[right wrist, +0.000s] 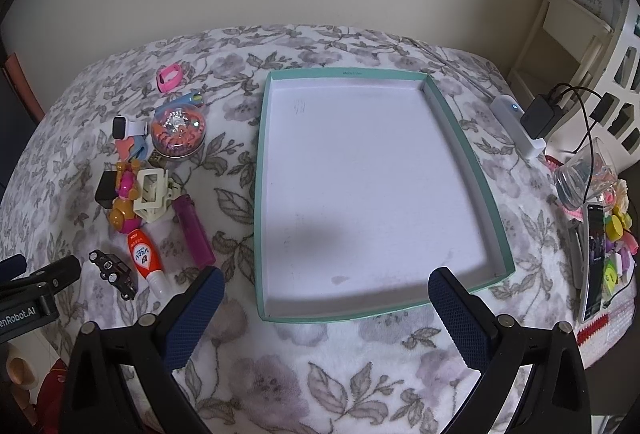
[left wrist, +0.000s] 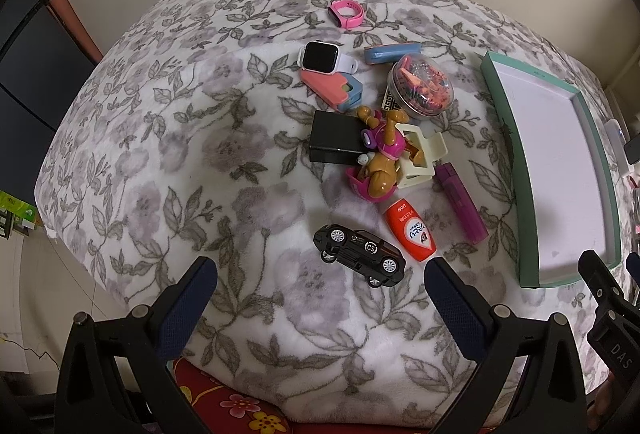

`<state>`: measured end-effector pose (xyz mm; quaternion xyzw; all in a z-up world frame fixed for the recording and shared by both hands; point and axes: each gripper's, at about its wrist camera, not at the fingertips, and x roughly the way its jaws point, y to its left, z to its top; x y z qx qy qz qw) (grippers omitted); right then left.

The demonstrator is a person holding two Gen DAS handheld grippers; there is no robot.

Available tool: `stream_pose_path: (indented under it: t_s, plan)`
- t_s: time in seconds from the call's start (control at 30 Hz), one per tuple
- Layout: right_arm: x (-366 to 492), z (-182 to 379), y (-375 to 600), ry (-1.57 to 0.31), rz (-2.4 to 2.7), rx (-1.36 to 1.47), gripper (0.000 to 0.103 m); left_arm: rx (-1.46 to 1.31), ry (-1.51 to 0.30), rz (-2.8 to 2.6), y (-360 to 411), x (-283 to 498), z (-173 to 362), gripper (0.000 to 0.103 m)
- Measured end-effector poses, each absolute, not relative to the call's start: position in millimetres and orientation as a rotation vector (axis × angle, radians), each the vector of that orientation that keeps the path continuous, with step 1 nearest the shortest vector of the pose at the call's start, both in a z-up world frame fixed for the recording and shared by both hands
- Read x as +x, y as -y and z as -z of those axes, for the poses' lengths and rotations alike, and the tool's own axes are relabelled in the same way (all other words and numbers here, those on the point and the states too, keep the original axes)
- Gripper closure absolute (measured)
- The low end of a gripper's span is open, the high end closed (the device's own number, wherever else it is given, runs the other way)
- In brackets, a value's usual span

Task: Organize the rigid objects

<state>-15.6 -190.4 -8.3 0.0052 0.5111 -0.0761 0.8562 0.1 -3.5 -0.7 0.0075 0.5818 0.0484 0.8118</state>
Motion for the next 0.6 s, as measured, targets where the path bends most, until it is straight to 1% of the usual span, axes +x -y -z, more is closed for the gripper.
stream_pose_path:
  t_s: [0.6]
  plan:
    - [-15.2,7.4,182.9,-1.080,0.129,-0.003,0.000,0.009,-1.264,-0.105,1.8,1.8,4.8,0.000]
